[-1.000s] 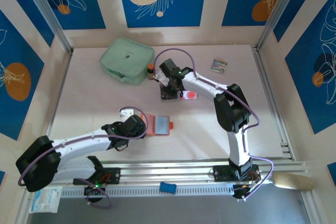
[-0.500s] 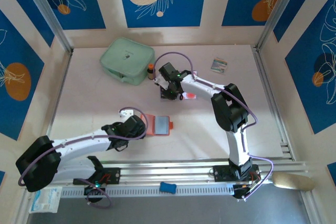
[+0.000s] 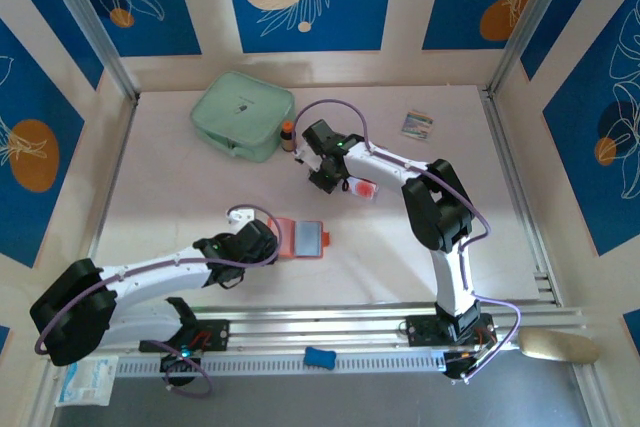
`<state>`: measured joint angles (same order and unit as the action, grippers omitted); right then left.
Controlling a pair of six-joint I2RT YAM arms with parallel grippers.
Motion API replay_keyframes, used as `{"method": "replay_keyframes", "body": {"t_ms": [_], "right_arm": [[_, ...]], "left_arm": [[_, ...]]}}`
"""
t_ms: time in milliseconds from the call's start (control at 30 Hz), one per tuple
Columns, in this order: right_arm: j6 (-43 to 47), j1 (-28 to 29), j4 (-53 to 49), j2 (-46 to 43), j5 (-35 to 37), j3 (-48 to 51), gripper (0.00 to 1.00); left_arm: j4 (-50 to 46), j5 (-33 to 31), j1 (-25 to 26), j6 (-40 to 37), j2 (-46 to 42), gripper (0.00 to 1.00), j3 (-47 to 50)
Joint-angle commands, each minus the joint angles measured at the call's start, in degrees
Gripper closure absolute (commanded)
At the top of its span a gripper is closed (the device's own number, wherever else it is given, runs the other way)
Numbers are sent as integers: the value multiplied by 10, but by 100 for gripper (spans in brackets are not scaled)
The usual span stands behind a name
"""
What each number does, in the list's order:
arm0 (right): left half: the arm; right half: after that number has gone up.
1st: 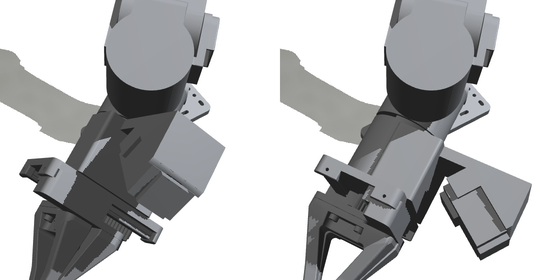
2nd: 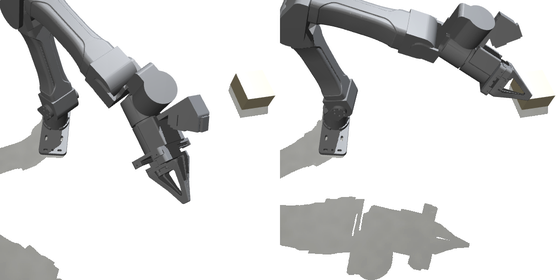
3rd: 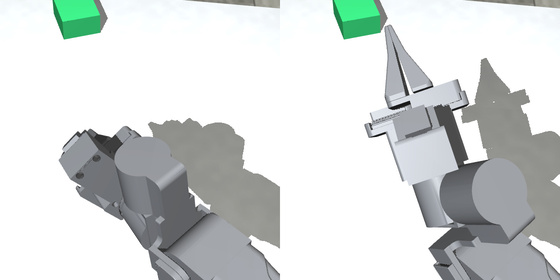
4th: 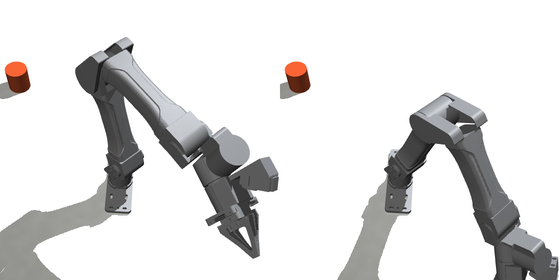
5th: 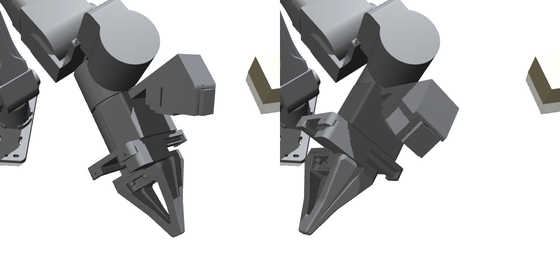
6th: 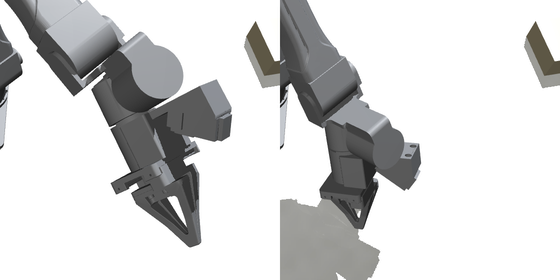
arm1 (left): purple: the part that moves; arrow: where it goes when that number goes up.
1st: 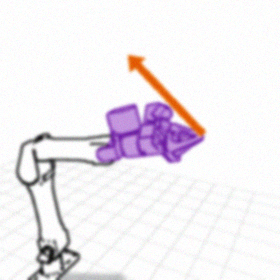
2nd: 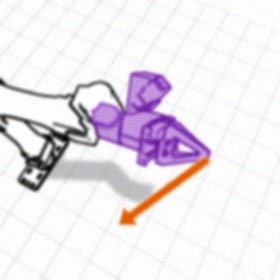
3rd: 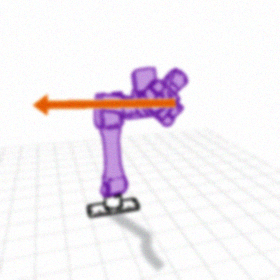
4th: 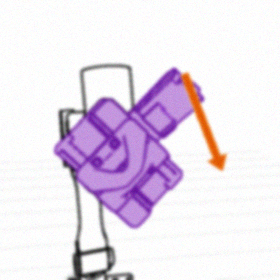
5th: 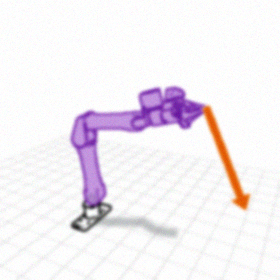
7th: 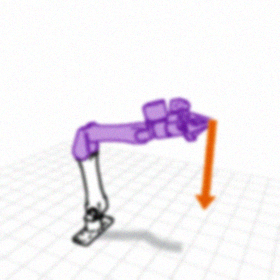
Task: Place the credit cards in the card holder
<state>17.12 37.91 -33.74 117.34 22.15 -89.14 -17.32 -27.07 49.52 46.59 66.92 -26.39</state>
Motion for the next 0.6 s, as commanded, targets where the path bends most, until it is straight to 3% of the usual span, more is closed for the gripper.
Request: {"method": "replay_keyframes", "body": {"t_ms": [0,267,567], "right_arm": [[-4,1,-19,1,4,4,89],[-1,1,-32,13,7,-26,81],[4,2,-43,25,6,-54,82]], "left_arm": [[4,3,-4,-4,-1,0,7],[5,2,-4,-5,-4,0,9],[5,1,-4,-5,-6,0,13]]}}
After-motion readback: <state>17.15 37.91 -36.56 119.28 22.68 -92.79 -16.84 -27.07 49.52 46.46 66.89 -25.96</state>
